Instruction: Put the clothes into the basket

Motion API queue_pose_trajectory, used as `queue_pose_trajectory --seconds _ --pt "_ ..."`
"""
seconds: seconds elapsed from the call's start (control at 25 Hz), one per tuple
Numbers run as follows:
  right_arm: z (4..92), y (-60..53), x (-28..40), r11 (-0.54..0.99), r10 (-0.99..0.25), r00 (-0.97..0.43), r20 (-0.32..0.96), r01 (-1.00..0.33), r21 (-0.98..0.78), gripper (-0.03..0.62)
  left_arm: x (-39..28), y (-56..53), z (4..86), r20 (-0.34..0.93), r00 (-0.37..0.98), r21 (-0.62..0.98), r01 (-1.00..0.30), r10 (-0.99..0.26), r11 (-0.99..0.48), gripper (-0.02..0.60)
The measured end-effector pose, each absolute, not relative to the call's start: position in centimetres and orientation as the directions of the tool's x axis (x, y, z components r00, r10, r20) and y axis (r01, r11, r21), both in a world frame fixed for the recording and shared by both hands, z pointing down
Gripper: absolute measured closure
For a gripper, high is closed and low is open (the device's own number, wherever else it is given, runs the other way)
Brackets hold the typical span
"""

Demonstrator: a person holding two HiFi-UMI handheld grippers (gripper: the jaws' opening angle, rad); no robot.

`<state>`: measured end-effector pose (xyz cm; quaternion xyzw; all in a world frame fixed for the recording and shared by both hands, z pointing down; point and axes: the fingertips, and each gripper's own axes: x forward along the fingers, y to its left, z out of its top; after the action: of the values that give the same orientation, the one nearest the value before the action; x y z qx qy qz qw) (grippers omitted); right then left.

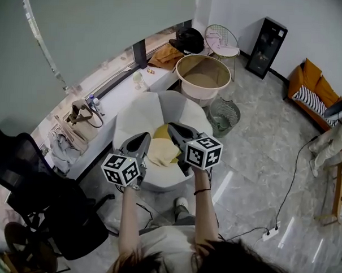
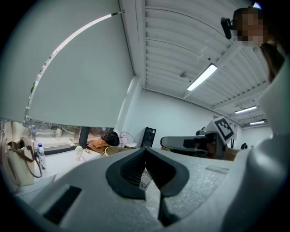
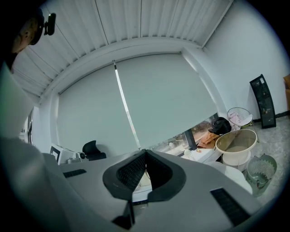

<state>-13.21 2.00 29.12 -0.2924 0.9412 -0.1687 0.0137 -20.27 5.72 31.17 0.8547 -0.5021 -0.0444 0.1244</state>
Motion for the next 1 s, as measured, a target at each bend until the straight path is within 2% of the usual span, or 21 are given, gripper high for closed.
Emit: queue_pose_trajectory --seconds 0.52,0.76,1.0 --pt "29.2 -5.2 -12.6 0.825 -0.469 -0.878 0.094 -0.474 -0.307 0.585 -18.9 -1.2 30.9 0.032 0.376 0.259 -0.898 -0.926 -0.356 0.571" --pt "29.7 -6.9 -11.5 0.828 -0.449 -0.89 0.082 -0.449 -0.337 0.585 -18.8 -0.9 32.2 0.032 0.324 0.268 -0.914 -0.946 -0.304 0.571" --pt "31.4 -7.5 -13.9 0.828 -0.418 -0.9 0.127 -0.435 -0.355 0.585 -21.4 -1.5 32.8 0.019 0.281 0.339 -0.905 -0.959 -0.258 0.571"
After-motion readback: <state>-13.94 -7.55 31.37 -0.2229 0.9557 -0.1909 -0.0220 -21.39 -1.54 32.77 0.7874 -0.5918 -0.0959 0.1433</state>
